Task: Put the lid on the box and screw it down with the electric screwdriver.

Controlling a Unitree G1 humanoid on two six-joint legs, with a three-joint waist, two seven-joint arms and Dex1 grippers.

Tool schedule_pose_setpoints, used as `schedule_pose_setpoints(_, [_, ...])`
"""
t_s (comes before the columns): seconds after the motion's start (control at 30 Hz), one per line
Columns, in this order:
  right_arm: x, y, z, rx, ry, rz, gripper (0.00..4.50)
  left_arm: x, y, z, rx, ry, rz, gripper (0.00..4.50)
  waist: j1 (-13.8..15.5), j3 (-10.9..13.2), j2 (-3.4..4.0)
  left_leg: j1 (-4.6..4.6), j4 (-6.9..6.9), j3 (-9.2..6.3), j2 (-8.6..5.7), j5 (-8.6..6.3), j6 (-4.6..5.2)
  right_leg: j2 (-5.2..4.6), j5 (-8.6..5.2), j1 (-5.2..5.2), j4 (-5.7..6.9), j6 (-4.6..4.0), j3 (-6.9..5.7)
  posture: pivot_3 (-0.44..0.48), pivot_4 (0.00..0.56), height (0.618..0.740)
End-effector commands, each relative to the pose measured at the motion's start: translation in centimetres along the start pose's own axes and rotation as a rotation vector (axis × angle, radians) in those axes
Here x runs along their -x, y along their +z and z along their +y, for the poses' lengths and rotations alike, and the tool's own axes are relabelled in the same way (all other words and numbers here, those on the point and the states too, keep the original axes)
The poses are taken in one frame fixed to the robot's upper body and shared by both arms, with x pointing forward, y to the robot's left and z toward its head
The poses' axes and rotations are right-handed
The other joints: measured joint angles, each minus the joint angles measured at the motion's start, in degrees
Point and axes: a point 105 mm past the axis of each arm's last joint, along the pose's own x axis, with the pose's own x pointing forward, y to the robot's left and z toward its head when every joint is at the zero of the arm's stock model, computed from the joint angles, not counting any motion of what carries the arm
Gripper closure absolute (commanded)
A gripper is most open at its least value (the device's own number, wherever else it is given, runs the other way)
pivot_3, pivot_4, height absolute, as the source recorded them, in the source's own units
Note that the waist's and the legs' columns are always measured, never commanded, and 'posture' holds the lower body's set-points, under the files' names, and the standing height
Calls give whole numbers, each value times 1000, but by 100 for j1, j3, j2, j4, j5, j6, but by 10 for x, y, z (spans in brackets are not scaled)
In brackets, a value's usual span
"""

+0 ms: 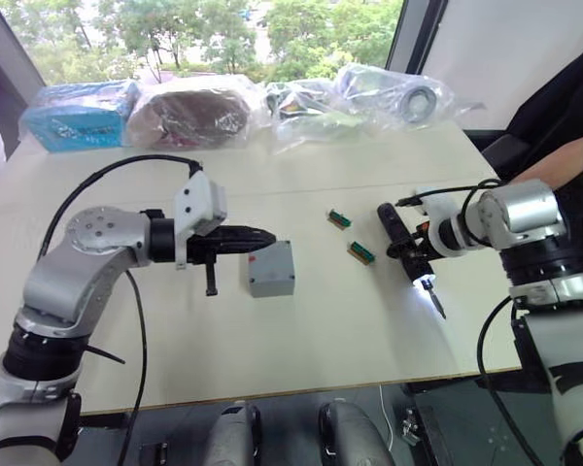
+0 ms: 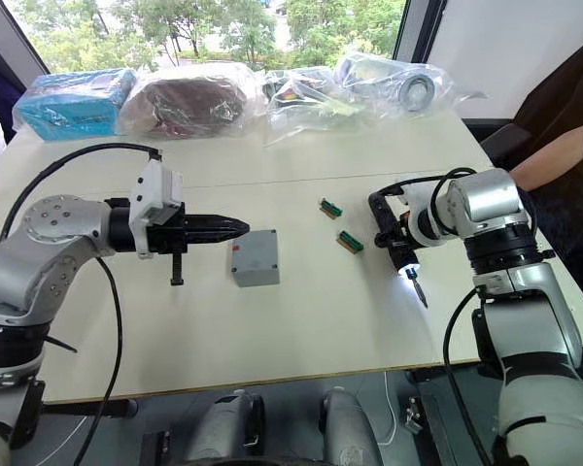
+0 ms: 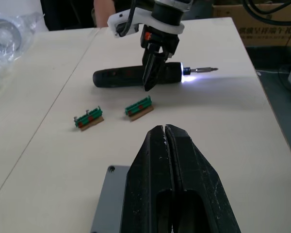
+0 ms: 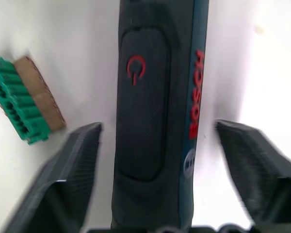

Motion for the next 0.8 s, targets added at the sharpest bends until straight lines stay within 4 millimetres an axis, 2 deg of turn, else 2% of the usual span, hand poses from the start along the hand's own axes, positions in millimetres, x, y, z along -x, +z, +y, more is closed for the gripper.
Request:
schedule_pose_setpoints(0.03, [18,28,-6,123,-67,-153,9,11,2,2,-15,41,20,4500,11,2,2,-2,2,0,0,0,0,-1,0,-1,1,0,0,0,150,740])
schedule_pose_setpoints(0.13, [41,55,12,274,-40,-318,9,23,-17,7,8,78,98,4500,8,8,12,-7,1,0,0,0,0,-1,0,-10,2,0,1,0,150,740])
schedule_pose_setpoints(0.23, [59,68,52,425,90,-486,9,35,-39,11,40,99,176,4500,-25,8,12,-6,-4,0,5,0,0,8,0,-16,4,0,1,0,150,740])
schedule_pose_setpoints(0.33, [65,55,89,560,231,-542,683,42,-61,16,52,126,246,4500,1,7,10,-3,-15,-5,9,0,0,15,-2,-16,5,-3,-3,0,150,740])
schedule_pose_setpoints(0.43, [55,38,118,587,331,-560,1561,41,-76,15,84,123,265,4500,23,7,8,-3,-13,-4,9,0,0,13,-1,-14,6,-3,-3,0,150,740])
schedule_pose_setpoints(0.53, [41,21,136,602,387,-547,2751,36,-87,17,98,121,264,4500,37,7,8,-7,-2,0,6,0,0,1,-1,-12,8,-2,-4,0,150,740])
schedule_pose_setpoints(0.63, [26,11,149,611,407,-534,4010,27,-91,22,102,131,244,4500,31,8,5,-9,13,0,3,0,0,-3,0,-4,7,-2,-5,0,150,740])
schedule_pose_setpoints(0.67, [23,10,152,612,413,-531,4302,24,-92,23,102,132,241,4500,33,8,3,-12,17,1,3,0,0,-3,0,-5,7,-2,-5,0,150,740])
schedule_pose_setpoints(0.7, [19,5,157,626,429,-520,4474,20,-94,23,97,129,241,4500,27,8,3,-11,27,-1,3,0,0,-3,0,-1,10,-1,-7,0,150,740])
schedule_pose_setpoints(0.8, [7,-2,166,647,435,-496,4474,9,-99,25,85,124,241,4500,26,7,2,-8,30,-4,3,0,0,-1,0,5,12,-1,-9,0,150,740])
